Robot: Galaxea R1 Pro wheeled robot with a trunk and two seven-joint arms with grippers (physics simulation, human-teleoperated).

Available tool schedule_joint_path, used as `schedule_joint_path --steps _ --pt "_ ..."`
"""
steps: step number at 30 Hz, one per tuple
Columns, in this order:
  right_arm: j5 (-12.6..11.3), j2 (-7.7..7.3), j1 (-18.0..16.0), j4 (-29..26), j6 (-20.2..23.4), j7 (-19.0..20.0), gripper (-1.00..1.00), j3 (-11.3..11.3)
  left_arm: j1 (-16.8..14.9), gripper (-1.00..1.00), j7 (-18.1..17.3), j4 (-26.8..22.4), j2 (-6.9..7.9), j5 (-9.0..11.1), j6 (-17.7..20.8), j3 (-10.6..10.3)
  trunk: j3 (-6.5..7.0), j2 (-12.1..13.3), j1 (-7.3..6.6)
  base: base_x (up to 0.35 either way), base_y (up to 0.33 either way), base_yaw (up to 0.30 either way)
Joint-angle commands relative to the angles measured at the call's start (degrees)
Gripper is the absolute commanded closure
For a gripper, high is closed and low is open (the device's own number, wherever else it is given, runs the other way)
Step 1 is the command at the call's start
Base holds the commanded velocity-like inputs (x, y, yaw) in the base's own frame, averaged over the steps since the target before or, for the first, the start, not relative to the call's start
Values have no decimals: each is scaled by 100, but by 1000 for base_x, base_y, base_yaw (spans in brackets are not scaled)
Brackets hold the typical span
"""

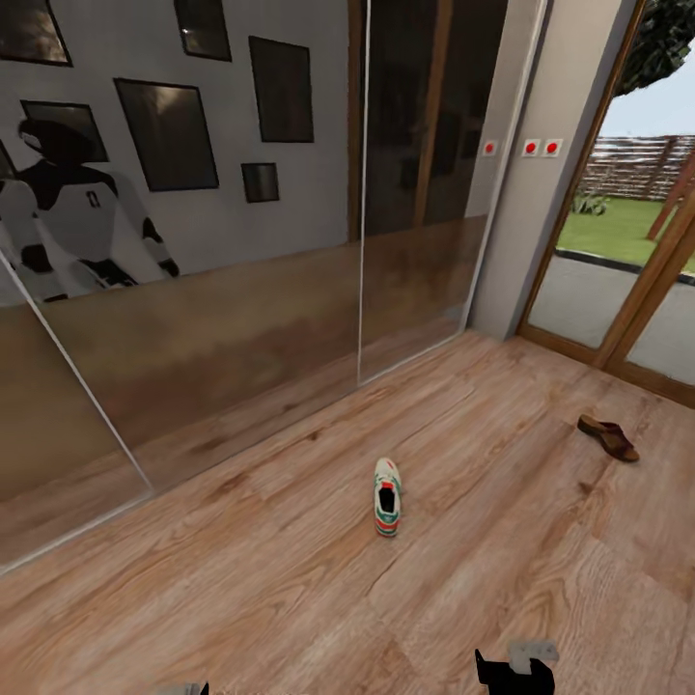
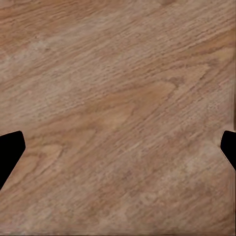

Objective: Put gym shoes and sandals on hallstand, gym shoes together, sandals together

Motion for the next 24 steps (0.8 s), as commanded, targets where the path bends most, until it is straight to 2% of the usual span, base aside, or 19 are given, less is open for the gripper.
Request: schedule_joint_path --steps 1,11,24 --pt "61 0 -3 5 -15 -26 -100 -34 -4 -100 -59 4 -2 60 -5 20 -4 -2 -1 0 -271 202" --pt "50 -5 -2 2 -18 -33 -100 -38 -4 -100 -59 4 1 64 -5 20 -4 -2 -1 0 -258 70" --pt "43 -8 -3 0 -18 -33 -100 -41 -13 -100 -68 4 19 70 20 14 -4 -2 -1 0 -28 2"
